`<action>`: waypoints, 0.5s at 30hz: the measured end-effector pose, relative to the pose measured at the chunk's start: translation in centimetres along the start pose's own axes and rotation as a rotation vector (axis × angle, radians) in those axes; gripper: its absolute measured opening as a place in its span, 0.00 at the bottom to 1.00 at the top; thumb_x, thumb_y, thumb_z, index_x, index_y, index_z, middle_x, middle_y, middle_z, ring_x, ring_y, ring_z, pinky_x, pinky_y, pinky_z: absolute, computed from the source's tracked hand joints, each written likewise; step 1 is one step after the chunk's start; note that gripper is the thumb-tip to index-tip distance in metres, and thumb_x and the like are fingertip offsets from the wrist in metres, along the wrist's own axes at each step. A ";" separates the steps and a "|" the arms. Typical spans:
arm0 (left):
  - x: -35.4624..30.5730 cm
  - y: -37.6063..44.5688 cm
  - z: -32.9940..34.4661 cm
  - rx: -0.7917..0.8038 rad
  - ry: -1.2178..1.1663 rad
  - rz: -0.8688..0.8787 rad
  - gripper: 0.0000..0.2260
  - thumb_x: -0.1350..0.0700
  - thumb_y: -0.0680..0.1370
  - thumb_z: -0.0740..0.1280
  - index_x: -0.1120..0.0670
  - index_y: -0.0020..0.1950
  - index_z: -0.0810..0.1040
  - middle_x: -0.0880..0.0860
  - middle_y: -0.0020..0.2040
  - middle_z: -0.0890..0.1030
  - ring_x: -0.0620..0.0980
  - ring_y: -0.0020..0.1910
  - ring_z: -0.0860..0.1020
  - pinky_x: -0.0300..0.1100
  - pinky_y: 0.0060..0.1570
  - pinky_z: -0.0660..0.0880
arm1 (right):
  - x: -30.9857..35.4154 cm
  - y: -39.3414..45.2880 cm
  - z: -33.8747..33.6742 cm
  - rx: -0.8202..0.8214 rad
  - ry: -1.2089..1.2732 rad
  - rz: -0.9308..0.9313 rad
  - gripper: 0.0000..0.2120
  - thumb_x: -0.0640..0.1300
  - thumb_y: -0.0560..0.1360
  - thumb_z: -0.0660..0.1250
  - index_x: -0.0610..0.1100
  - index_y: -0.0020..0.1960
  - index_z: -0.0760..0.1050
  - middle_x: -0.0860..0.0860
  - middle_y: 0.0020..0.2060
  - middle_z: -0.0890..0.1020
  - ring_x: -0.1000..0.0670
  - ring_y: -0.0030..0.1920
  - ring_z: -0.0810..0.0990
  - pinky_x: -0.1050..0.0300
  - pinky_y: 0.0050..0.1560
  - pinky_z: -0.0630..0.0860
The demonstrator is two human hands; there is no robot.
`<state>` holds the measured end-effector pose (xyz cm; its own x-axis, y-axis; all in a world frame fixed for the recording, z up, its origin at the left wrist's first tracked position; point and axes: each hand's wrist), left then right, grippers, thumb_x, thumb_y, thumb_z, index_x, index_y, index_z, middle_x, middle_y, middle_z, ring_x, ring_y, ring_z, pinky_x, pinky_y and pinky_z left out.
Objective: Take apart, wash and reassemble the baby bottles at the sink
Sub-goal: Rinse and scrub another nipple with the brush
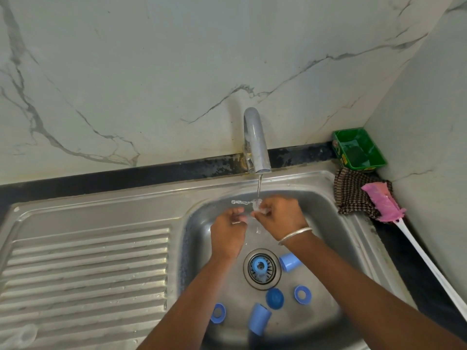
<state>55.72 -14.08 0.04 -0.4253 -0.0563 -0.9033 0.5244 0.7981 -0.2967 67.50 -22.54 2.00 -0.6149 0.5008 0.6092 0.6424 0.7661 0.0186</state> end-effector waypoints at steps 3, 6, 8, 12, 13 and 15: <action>-0.1 0.1 0.2 0.079 0.002 0.049 0.17 0.68 0.75 0.66 0.44 0.47 0.79 0.48 0.44 0.83 0.47 0.45 0.81 0.49 0.47 0.81 | 0.0 -0.2 0.0 0.090 -0.003 0.014 0.14 0.50 0.71 0.75 0.44 0.53 0.83 0.48 0.45 0.84 0.50 0.44 0.82 0.62 0.47 0.75; -0.4 0.1 0.5 0.211 -0.014 0.088 0.17 0.67 0.75 0.70 0.44 0.53 0.79 0.46 0.48 0.83 0.44 0.49 0.82 0.43 0.49 0.80 | -0.1 -0.3 0.0 0.084 0.115 0.113 0.10 0.48 0.69 0.77 0.46 0.48 0.82 0.52 0.38 0.83 0.55 0.38 0.81 0.70 0.39 0.72; -0.5 0.1 0.6 0.250 -0.011 0.106 0.17 0.65 0.75 0.73 0.45 0.55 0.78 0.44 0.48 0.83 0.41 0.49 0.82 0.40 0.50 0.80 | 0.0 -0.1 0.1 0.101 0.166 0.146 0.05 0.48 0.70 0.76 0.48 0.42 0.82 0.56 0.33 0.81 0.60 0.34 0.79 0.72 0.35 0.71; -0.3 0.8 0.6 0.168 0.035 0.174 0.07 0.60 0.74 0.75 0.51 0.50 0.84 0.45 0.41 0.85 0.40 0.42 0.82 0.39 0.45 0.79 | 0.0 0.5 -0.6 0.137 0.375 0.210 0.05 0.43 0.73 0.72 0.47 0.39 0.83 0.50 0.31 0.84 0.53 0.34 0.83 0.55 0.44 0.82; -0.4 1.1 0.7 0.145 0.027 0.143 0.05 0.58 0.73 0.76 0.53 0.48 0.84 0.46 0.39 0.85 0.41 0.39 0.82 0.40 0.43 0.79 | -0.1 0.9 -0.8 0.125 0.425 0.235 0.05 0.41 0.74 0.71 0.48 0.40 0.83 0.50 0.33 0.84 0.52 0.36 0.84 0.50 0.46 0.83; -1.0 1.2 0.9 0.120 -0.073 0.013 0.04 0.60 0.71 0.77 0.56 0.45 0.85 0.50 0.36 0.85 0.44 0.36 0.81 0.41 0.40 0.78 | -0.2 2.1 -1.2 0.033 0.404 0.244 0.05 0.41 0.74 0.70 0.49 0.46 0.84 0.53 0.38 0.86 0.53 0.40 0.84 0.49 0.51 0.82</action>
<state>57.40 -13.62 0.29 -0.3657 -0.0933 -0.9260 0.6155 0.7221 -0.3158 69.54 -21.52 2.87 -0.2163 0.4755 0.8527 0.7270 0.6614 -0.1843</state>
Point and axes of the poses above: each hand's wrist, its own y-axis towards the middle knuckle, its own z-axis out of the palm, x = y × z
